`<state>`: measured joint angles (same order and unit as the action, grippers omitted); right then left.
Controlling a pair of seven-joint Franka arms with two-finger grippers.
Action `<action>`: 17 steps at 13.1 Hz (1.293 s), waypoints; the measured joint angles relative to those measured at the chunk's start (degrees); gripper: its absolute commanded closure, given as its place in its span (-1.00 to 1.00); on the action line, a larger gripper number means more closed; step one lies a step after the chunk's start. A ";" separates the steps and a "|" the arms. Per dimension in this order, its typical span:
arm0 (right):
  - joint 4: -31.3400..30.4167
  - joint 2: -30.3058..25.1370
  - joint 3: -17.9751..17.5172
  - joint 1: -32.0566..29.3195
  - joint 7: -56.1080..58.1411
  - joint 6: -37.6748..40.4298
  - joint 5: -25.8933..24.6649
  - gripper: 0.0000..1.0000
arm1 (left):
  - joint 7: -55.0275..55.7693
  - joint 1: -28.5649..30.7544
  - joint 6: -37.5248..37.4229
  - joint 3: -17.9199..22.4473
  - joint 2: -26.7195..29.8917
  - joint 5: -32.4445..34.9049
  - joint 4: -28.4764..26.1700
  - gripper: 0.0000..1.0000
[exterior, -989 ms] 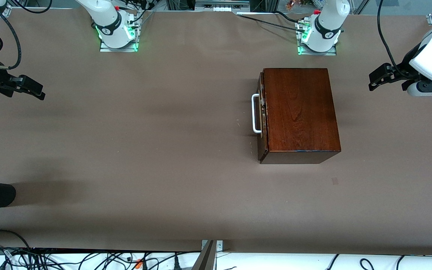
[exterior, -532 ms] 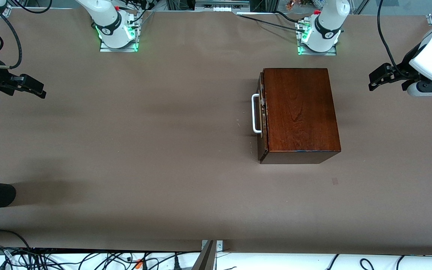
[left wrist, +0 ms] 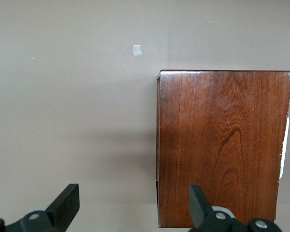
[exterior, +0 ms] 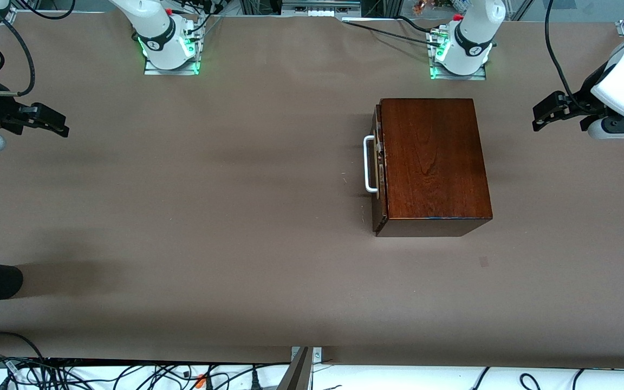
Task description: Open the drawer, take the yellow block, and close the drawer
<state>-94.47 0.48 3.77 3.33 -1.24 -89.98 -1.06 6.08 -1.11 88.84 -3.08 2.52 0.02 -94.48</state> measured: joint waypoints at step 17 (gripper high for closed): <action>0.14 0.00 -0.03 0.00 0.11 -0.02 0.01 -1.00 | 13.40 -3.31 -3.30 -19.32 -11.70 -2.57 3.05 -1.00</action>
<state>-94.34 0.48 3.74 3.32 -1.13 -90.01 -1.05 19.48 -4.43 85.54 -22.40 -9.18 -2.55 -91.43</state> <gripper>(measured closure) 0.000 0.000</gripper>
